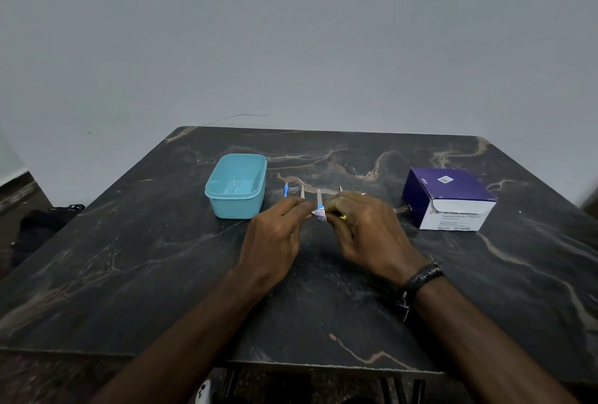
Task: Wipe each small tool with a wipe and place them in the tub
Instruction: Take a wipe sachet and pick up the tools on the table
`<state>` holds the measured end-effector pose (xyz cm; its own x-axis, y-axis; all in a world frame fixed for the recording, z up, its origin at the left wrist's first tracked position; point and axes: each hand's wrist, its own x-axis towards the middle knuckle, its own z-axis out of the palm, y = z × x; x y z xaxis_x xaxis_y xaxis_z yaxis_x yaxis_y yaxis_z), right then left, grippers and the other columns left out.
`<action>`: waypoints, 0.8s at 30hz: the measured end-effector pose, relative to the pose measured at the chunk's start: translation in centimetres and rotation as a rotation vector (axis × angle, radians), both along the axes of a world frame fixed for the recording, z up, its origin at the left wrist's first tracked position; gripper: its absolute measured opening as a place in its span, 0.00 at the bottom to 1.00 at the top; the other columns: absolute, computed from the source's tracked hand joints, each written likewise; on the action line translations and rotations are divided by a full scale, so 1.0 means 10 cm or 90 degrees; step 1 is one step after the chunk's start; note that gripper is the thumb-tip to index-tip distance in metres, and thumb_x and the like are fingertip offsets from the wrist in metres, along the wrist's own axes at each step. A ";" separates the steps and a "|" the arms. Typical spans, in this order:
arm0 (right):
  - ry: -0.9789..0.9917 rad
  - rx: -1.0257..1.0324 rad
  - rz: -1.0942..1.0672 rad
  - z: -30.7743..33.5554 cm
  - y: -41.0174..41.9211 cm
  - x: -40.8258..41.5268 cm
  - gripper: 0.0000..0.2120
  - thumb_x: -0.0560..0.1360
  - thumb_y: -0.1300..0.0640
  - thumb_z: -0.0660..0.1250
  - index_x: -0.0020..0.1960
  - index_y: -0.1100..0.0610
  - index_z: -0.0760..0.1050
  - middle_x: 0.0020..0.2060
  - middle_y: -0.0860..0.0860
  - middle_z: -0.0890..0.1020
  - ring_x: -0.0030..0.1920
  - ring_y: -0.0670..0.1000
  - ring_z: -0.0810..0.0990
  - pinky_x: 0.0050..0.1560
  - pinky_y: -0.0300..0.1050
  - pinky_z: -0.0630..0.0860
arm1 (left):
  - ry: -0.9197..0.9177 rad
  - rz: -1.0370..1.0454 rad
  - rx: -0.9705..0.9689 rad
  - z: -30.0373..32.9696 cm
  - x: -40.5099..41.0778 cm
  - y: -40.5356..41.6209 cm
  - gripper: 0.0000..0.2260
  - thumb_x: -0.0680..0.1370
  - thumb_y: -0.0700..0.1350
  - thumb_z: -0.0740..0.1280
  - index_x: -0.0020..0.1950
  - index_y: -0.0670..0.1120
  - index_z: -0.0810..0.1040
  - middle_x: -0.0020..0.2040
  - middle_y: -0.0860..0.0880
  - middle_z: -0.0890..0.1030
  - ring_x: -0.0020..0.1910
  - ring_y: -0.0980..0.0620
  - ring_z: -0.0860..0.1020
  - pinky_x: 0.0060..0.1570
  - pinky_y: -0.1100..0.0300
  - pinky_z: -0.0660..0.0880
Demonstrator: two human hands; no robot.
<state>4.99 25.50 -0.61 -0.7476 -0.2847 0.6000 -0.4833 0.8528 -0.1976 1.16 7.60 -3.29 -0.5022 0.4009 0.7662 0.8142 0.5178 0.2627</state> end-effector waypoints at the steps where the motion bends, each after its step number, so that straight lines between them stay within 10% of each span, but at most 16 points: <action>1: -0.002 0.001 -0.006 0.00 0.00 0.00 0.04 0.76 0.58 0.65 0.46 0.57 0.78 0.40 0.50 0.80 0.39 0.51 0.76 0.40 0.50 0.76 | 0.002 -0.003 0.002 0.00 0.00 0.00 0.14 0.72 0.29 0.69 0.57 0.37 0.81 0.51 0.41 0.83 0.48 0.46 0.82 0.51 0.57 0.79; 24: -0.025 -0.159 0.041 0.01 0.02 -0.02 0.02 0.68 0.61 0.70 0.38 0.57 0.77 0.42 0.47 0.81 0.39 0.45 0.78 0.37 0.44 0.76 | -0.017 -0.020 0.039 0.02 0.04 0.02 0.11 0.75 0.35 0.66 0.55 0.38 0.82 0.48 0.43 0.83 0.46 0.50 0.81 0.49 0.61 0.77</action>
